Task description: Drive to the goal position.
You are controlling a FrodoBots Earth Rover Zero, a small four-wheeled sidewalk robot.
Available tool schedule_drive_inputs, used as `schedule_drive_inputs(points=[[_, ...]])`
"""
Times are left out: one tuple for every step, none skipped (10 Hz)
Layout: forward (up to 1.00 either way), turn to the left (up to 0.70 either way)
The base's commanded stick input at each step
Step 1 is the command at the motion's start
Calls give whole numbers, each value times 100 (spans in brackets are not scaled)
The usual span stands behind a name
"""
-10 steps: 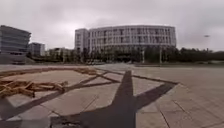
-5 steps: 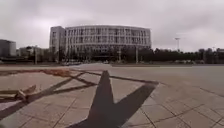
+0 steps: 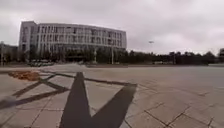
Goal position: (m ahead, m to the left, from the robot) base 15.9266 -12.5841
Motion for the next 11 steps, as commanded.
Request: schedule_drive_inputs(points=[[70, -35], [70, -35], [70, -15], [70, 0], [70, 0], [70, 3], [70, 25], [70, 35], [70, 35], [70, 35], [70, 35]])
